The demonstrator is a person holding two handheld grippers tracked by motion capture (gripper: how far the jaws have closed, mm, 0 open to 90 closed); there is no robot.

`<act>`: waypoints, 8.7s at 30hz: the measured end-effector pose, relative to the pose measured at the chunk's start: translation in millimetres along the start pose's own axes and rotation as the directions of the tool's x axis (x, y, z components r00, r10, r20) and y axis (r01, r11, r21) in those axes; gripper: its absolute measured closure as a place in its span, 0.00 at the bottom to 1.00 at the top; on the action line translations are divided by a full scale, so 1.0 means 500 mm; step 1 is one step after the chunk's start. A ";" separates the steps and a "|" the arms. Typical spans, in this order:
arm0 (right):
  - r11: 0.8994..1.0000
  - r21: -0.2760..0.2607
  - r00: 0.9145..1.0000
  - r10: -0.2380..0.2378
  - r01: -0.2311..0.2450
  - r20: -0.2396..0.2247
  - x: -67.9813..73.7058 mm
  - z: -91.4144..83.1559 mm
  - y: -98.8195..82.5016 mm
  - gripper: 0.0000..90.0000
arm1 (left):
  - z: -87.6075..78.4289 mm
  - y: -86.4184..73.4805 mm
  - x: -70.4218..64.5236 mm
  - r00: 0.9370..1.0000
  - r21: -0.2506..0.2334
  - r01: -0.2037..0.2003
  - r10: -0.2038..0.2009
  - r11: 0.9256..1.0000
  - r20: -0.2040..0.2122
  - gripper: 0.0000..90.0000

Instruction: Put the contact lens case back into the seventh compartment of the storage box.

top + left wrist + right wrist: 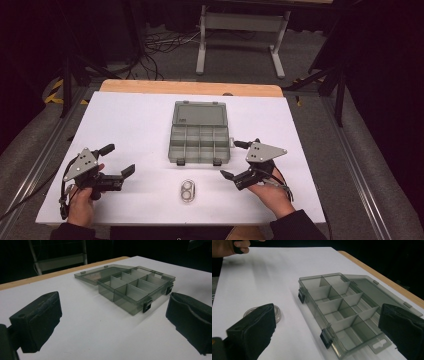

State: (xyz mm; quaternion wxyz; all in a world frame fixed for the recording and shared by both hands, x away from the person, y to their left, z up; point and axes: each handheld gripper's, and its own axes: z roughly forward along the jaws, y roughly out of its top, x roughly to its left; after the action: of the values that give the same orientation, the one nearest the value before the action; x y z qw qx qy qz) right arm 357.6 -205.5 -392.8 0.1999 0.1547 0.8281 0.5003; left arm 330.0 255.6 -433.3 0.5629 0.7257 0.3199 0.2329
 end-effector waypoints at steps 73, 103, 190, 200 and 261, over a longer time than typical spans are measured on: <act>0.979 0.093 0.935 -0.141 0.180 -0.325 0.069 0.198 0.105 0.02 | 0.001 0.002 0.000 1.000 0.001 -0.005 0.005 1.000 0.006 0.01; 0.915 0.286 0.874 -0.126 0.286 -0.470 0.103 0.235 0.069 0.06 | -0.001 0.003 0.001 1.000 0.001 -0.006 0.006 1.000 0.006 0.01; 0.896 0.293 0.864 -0.166 0.334 -0.476 0.099 0.215 0.075 0.29 | -0.002 0.004 0.002 1.000 -0.001 0.001 -0.001 1.000 0.010 0.01; 0.921 0.222 0.871 -0.194 0.320 -0.452 0.092 0.198 0.087 0.29 | -0.002 0.004 0.002 1.000 -0.001 0.002 -0.002 1.000 0.010 0.01; 0.918 0.266 0.943 -0.232 0.294 -0.239 -0.055 0.130 0.130 0.29 | -0.003 0.004 0.003 1.000 -0.004 -0.007 0.007 1.000 0.008 0.01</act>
State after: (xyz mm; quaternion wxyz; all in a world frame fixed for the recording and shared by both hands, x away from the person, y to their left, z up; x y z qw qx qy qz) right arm 416.8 -139.0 -357.0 0.1545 0.0179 0.9232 0.3515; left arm 330.6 257.4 -431.0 0.5649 0.7266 0.3146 0.2324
